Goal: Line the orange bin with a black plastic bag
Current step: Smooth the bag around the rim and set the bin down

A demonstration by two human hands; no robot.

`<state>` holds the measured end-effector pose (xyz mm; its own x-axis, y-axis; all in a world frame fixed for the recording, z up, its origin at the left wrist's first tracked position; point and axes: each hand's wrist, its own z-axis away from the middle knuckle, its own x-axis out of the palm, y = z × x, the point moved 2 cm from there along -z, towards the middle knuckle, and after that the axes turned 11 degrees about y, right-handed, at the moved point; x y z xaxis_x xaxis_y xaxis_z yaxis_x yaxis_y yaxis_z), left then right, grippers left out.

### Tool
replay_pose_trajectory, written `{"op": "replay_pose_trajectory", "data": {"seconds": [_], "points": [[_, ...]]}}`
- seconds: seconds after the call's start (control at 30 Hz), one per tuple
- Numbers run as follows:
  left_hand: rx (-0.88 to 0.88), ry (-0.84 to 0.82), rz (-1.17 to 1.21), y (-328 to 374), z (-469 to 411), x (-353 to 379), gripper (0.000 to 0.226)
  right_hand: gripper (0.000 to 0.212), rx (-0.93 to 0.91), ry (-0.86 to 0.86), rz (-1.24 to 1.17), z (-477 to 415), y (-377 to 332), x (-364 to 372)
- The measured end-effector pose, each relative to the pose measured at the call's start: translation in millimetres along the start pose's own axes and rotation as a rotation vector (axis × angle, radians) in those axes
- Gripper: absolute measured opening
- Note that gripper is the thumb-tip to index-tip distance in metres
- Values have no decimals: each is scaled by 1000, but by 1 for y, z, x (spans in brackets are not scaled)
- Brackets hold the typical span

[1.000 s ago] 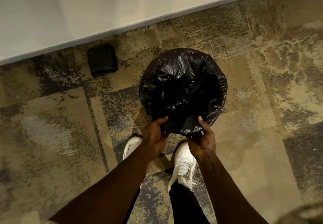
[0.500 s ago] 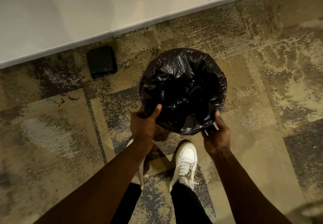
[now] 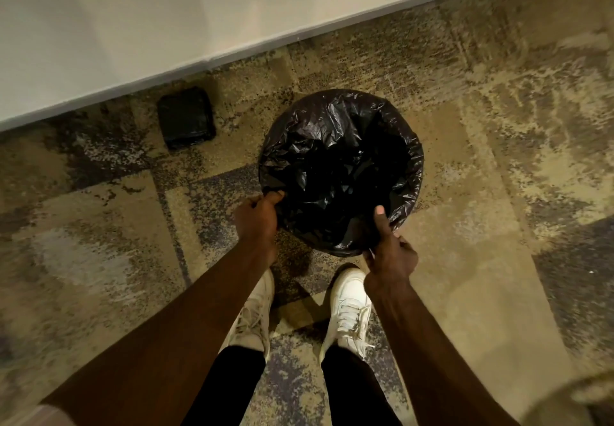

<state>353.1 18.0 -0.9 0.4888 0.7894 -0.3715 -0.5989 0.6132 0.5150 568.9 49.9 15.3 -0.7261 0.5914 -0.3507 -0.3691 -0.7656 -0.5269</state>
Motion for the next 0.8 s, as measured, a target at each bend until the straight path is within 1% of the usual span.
{"op": "replay_pose_trajectory", "data": {"seconds": [0.1, 0.17, 0.23, 0.3, 0.37, 0.4, 0.43, 0.5, 0.57, 0.6, 0.63, 0.67, 0.7, 0.73, 0.8], "points": [[-87, -92, 78, -2, -1, -2, 16, 52, 77, -37, -26, 0, 12, 3], [-126, -144, 92, -2, -3, -3, 17, 45, 152, -81, -48, -5, 16, 3], [-162, -191, 102, -1, -5, -3, 20, 32, 265, -225, -114, -11, 16, 6], [-192, -239, 112, -2, -6, -2, 18, 20, 343, -367, -193, -15, 13, 8], [-217, -272, 120, -3, -7, -4, 18, 20, 355, -429, -208, -18, 12, 8], [-223, -275, 124, -3, -7, -5, 19, 26, 327, -439, -187, -20, 11, 6], [-223, -271, 121, -3, -8, -6, 19, 35, 268, -434, -145, -21, 9, 4], [-191, -249, 89, -4, -8, -9, 19, 49, 79, -344, -28, -25, 2, -1], [-133, -216, 43, -4, -7, -12, 21, 63, -158, -153, 67, -27, -8, -8], [-102, -209, 30, -5, -7, -13, 23, 68, -325, -33, 113, -28, -16, -10], [-78, -206, 27, -6, -6, -13, 24, 70, -537, 70, 186, -27, -26, -11], [-63, -202, 34, -6, -6, -13, 22, 68, -761, 119, 283, -26, -37, -8], [-54, -197, 46, -7, -6, -12, 20, 63, -961, 113, 365, -25, -47, -2], [-43, -195, 53, -6, -6, -11, 17, 56, -1119, 72, 432, -24, -58, 8], [-3, -188, 47, -6, -6, -11, 15, 35, -1270, -88, 517, -19, -75, 33]]}}
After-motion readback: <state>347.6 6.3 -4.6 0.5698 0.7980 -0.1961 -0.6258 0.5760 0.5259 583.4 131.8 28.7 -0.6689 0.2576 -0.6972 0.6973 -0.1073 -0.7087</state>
